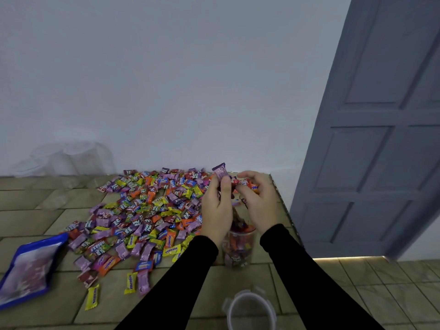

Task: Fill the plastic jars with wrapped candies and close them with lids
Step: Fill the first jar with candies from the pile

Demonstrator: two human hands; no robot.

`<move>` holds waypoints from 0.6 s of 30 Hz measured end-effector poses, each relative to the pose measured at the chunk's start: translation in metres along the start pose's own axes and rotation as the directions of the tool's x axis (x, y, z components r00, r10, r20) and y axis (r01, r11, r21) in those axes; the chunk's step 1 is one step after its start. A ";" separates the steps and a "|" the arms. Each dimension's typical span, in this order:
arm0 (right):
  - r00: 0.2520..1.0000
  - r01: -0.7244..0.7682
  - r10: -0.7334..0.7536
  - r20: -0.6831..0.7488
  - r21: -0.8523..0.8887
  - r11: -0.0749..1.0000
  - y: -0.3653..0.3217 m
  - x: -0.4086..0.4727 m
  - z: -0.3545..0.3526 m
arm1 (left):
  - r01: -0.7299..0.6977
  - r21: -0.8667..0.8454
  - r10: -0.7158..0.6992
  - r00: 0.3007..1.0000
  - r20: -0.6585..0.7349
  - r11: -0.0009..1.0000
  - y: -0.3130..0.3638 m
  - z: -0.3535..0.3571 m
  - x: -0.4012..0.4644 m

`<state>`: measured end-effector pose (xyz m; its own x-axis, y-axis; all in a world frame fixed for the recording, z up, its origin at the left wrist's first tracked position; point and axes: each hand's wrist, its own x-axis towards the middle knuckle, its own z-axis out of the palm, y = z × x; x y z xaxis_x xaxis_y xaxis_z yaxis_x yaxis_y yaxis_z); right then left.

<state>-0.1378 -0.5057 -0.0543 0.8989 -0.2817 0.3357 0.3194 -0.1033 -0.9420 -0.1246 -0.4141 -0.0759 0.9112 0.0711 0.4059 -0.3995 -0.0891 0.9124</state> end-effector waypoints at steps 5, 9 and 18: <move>0.996 -0.009 -0.003 0.086 0.138 0.990 -0.001 -0.001 -0.001 | 0.016 -0.084 -0.019 0.999 -0.028 0.996 0.004 -0.002 -0.001; 0.996 0.038 -0.046 0.074 0.106 0.994 0.000 0.000 0.000 | 0.031 -0.132 -0.033 0.999 -0.017 0.991 0.002 -0.002 -0.001; 0.995 -0.036 0.019 0.100 0.170 0.985 0.005 0.003 0.002 | -0.048 -0.201 0.060 0.997 0.054 0.978 0.000 -0.004 0.001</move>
<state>-0.1329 -0.5054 -0.0583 0.9303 -0.1868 0.3157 0.3333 0.0705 -0.9402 -0.1245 -0.4100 -0.0753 0.8896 0.0117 0.4566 -0.4550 0.1092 0.8838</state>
